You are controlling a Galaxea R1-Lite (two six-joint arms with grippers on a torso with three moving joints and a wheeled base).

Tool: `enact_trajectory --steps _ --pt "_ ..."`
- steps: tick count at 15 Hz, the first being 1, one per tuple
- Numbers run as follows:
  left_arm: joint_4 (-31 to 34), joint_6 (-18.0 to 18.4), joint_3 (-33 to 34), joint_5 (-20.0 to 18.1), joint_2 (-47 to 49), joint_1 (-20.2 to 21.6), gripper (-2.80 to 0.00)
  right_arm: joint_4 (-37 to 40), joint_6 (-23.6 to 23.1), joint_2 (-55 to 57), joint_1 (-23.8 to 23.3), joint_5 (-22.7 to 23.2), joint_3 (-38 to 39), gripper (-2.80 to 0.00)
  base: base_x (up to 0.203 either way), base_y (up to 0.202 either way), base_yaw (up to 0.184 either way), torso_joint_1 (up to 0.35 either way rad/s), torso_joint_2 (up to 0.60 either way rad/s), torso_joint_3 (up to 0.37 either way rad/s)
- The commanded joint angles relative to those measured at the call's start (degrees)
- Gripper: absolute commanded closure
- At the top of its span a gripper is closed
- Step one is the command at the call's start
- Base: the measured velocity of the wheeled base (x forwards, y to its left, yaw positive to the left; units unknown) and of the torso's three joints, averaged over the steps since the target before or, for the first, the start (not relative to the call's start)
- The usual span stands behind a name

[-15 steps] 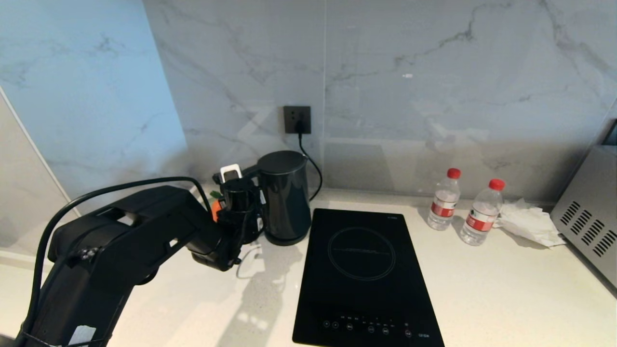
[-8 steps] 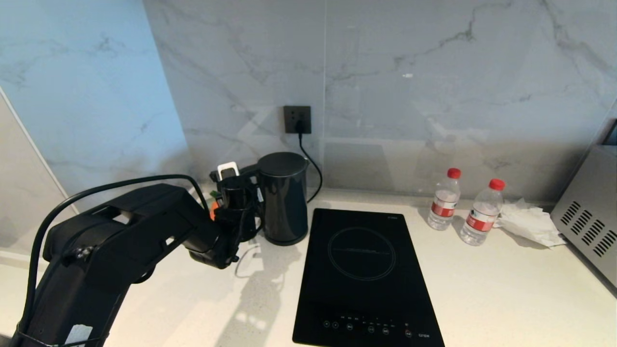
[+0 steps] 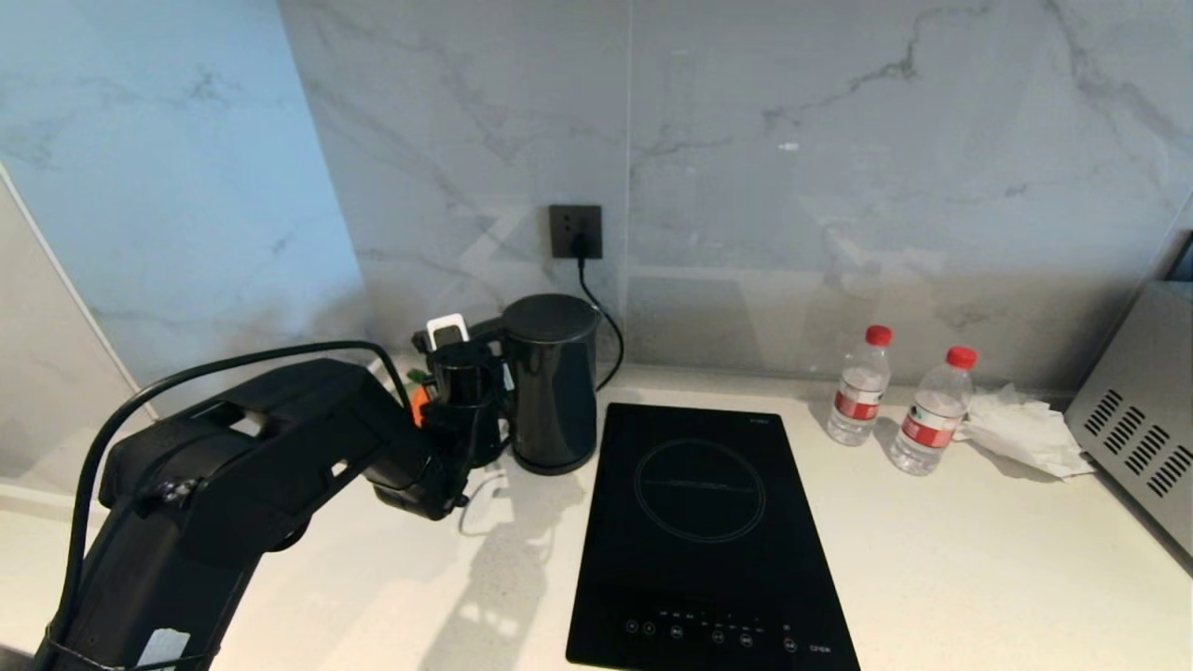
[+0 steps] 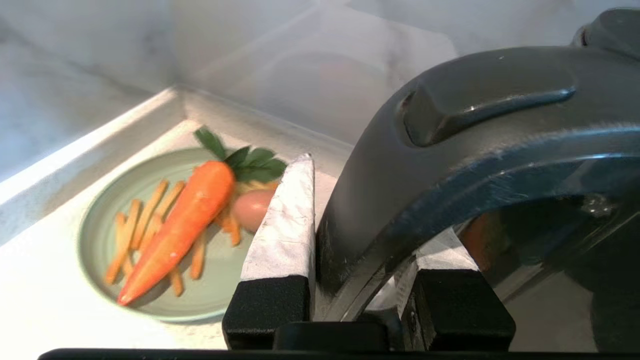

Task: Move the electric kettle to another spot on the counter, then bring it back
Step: Place it on the power base

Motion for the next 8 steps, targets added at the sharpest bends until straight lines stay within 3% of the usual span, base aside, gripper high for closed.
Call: enact_trajectory --steps 1,8 --pt "-0.26 0.67 -1.33 0.10 1.03 -0.99 0.00 0.02 0.06 0.00 0.00 0.01 0.01 0.00 0.000 0.000 0.000 0.000 0.00 0.000" --pt "-0.59 0.96 -1.03 0.19 1.46 1.43 0.00 -0.07 -0.03 0.00 0.00 0.01 0.02 0.00 0.000 0.000 0.000 0.000 0.00 0.000"
